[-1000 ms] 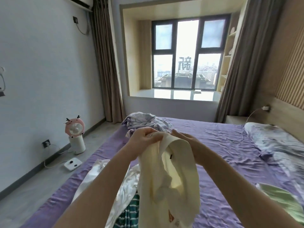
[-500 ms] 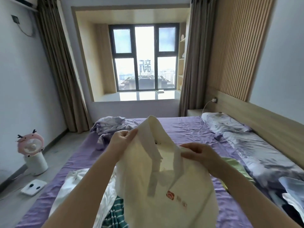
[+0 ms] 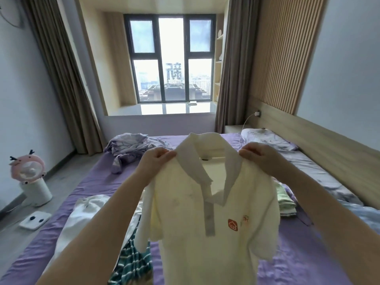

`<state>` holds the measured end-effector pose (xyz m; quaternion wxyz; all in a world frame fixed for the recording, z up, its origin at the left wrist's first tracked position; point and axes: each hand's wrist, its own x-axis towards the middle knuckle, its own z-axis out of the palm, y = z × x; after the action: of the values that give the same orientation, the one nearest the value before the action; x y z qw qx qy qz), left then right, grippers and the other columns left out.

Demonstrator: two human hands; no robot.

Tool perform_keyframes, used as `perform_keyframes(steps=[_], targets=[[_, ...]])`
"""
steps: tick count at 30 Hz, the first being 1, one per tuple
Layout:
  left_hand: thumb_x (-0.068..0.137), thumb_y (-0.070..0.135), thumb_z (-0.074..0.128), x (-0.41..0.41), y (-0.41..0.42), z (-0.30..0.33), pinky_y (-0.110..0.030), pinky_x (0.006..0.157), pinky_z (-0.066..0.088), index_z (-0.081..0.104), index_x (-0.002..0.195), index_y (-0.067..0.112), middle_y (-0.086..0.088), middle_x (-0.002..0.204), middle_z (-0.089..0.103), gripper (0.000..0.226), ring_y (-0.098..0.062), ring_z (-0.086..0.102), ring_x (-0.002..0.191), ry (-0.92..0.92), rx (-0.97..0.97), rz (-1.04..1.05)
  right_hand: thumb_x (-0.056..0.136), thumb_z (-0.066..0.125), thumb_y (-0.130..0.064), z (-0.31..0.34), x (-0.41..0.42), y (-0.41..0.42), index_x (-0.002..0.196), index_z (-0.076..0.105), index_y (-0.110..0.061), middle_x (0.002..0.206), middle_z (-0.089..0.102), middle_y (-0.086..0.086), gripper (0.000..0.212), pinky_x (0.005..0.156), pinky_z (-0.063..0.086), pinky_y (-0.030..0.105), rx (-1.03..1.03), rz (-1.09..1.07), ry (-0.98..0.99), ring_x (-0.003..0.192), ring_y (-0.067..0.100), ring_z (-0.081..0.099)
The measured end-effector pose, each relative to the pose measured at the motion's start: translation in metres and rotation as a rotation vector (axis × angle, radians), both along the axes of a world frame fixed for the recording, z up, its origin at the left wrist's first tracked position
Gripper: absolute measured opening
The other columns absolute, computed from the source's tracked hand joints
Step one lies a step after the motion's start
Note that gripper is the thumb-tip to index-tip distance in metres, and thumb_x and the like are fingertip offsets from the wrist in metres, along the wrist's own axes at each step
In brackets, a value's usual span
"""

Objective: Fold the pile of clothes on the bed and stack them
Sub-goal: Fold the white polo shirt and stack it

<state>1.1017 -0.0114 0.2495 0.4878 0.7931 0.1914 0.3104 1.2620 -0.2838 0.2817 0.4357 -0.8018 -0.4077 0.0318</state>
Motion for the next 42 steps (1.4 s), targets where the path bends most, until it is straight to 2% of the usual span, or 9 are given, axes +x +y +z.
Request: perform_keyframes(steps=[3,8,15,19,23,27,30,37,42], targets=[[0.089,0.029,0.066,0.018,-0.02,-0.002,-0.017,0.046,0.028,0.055,0.063,0.012,0.01,0.053,0.039,0.033,-0.004,0.033,0.049,0.035,0.036,-0.016,0.095,0.056,-0.024,0.0,0.021,-0.017,0.086,0.066,-0.01,0.079,0.06,0.002,0.019,0.064,0.038,0.023,0.053,-0.016,-0.015,0.071,0.01,0.051],[0.092,0.024,0.062,0.045,-0.057,-0.017,-0.02,0.043,0.022,0.042,0.058,0.013,0.005,0.053,0.029,0.041,-0.005,0.025,0.046,0.051,0.069,0.036,0.097,0.052,-0.023,-0.019,0.056,-0.043,0.089,0.062,-0.01,0.072,0.055,-0.006,0.018,0.058,0.035,0.006,-0.031,-0.019,-0.135,0.066,0.003,0.049],[0.092,0.018,0.062,0.056,-0.102,-0.056,-0.015,0.05,0.036,0.07,0.086,-0.003,-0.007,0.07,0.056,0.023,-0.001,0.044,0.054,0.111,-0.028,0.127,0.099,0.047,-0.024,-0.067,0.094,-0.068,0.086,0.054,-0.014,0.076,0.05,-0.007,0.018,0.062,0.034,0.021,-0.21,0.146,-0.046,0.07,0.006,0.046],[0.095,0.02,0.057,0.061,-0.1,-0.058,-0.029,0.058,0.037,0.064,0.091,-0.011,-0.012,0.076,0.052,0.031,-0.018,0.044,0.069,0.217,-0.15,0.073,0.099,0.049,-0.022,-0.074,0.114,-0.066,0.078,0.056,-0.018,0.076,0.051,-0.003,0.023,0.063,0.036,0.022,-0.184,0.248,0.116,0.067,0.008,0.046],[0.095,0.026,0.058,0.084,-0.079,-0.062,-0.029,0.062,0.041,0.065,0.089,0.001,-0.009,0.074,0.057,0.027,-0.018,0.05,0.07,0.354,-0.161,0.08,0.095,0.055,-0.029,-0.087,0.141,-0.042,0.093,0.062,0.006,0.078,0.055,0.013,0.036,0.066,0.041,0.034,-0.128,0.236,0.411,0.07,0.021,0.05],[0.094,0.028,0.06,0.117,-0.06,-0.121,-0.022,0.058,0.039,0.064,0.084,0.01,0.001,0.067,0.056,0.021,-0.01,0.054,0.066,0.582,-0.057,0.117,0.085,0.063,-0.047,-0.137,0.163,-0.016,0.099,0.073,-0.011,0.093,0.074,0.012,0.039,0.074,0.057,0.039,-0.332,0.268,0.642,0.085,0.029,0.07],[0.095,0.031,0.058,0.137,-0.044,-0.189,-0.027,0.059,0.033,0.066,0.087,0.007,-0.006,0.078,0.058,0.026,-0.015,0.051,0.076,0.732,-0.088,0.059,0.077,0.077,-0.031,-0.196,0.17,0.007,0.093,0.074,-0.013,0.087,0.074,0.006,0.024,0.064,0.055,0.025,-0.537,0.273,0.698,0.078,0.016,0.071],[0.087,0.036,0.064,0.168,0.015,-0.3,-0.026,0.055,0.031,0.059,0.067,0.015,0.0,0.066,0.052,0.03,-0.013,0.047,0.065,0.915,-0.171,0.056,0.087,0.066,-0.037,-0.315,0.186,0.067,0.081,0.068,-0.016,0.078,0.063,-0.004,0.022,0.058,0.038,0.024,-0.718,-0.049,0.53,0.074,0.011,0.057],[0.087,0.019,0.058,0.204,0.053,-0.355,-0.025,0.066,0.039,0.067,0.09,0.018,0.003,0.087,0.064,0.009,-0.014,0.056,0.082,0.995,-0.113,0.045,0.094,0.054,-0.029,-0.379,0.206,0.105,0.084,0.058,-0.018,0.086,0.058,0.0,0.015,0.067,0.035,0.032,-0.755,-0.182,0.438,0.095,0.024,0.058]])
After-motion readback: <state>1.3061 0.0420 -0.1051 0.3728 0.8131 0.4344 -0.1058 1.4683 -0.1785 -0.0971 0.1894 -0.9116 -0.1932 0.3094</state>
